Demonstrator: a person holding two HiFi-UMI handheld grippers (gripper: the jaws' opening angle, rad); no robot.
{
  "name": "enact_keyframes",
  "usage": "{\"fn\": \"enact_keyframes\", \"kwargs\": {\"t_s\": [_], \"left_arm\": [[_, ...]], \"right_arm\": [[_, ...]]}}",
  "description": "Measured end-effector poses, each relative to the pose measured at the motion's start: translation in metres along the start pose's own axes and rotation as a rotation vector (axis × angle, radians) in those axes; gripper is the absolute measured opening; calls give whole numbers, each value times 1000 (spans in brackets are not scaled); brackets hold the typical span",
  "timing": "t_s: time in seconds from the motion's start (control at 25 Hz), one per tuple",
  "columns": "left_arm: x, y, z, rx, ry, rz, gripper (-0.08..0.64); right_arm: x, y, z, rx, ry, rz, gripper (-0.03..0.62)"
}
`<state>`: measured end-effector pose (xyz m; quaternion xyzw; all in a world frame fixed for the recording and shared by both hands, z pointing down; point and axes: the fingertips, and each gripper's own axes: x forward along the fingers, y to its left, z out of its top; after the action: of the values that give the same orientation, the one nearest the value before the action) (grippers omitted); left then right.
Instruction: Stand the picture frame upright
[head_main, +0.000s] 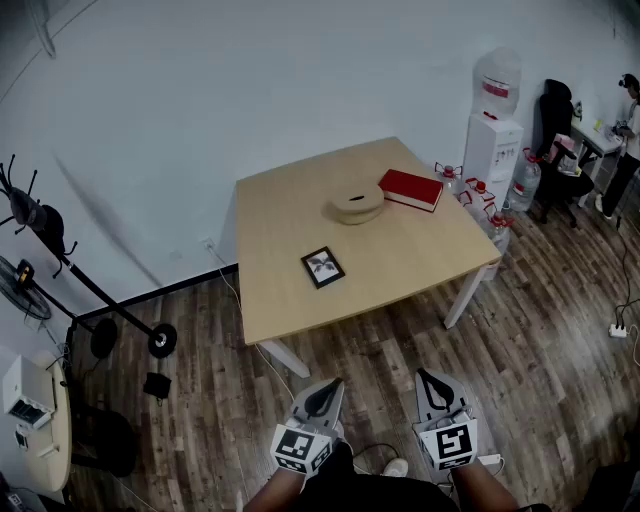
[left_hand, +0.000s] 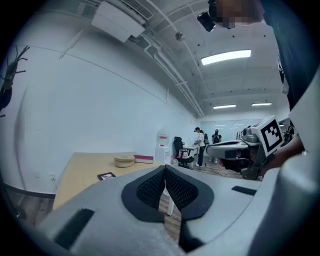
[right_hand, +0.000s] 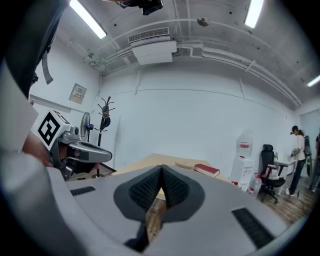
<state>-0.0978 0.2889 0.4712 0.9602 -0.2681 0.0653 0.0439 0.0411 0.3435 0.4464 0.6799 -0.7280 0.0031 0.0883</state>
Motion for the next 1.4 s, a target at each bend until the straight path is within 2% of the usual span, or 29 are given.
{"fn": "enact_keyframes", "kwargs": {"t_s": [0.32,0.56,0.76,0.96,1.16,1.4], "left_arm": [[-11,-26,1,9,2,22,5],[-8,-14,-9,-4,32,45,5],[4,22,-12,-24,48,65,5],[27,75,-5,-40,39,87,5],[46,138,9,-65,41,75,5],[68,194,20,-55,43,40,5]], "right_arm": [[-23,-8,-2,19,-19,9,8],[-9,-9,-4,31,-28,42,9],[28,-16,2,70,-45,19,9],[91,-13,15,72,-52,41,9],[159,-4,29,37,-11,18,9],[222,2,34,49,31,4,9]]}}
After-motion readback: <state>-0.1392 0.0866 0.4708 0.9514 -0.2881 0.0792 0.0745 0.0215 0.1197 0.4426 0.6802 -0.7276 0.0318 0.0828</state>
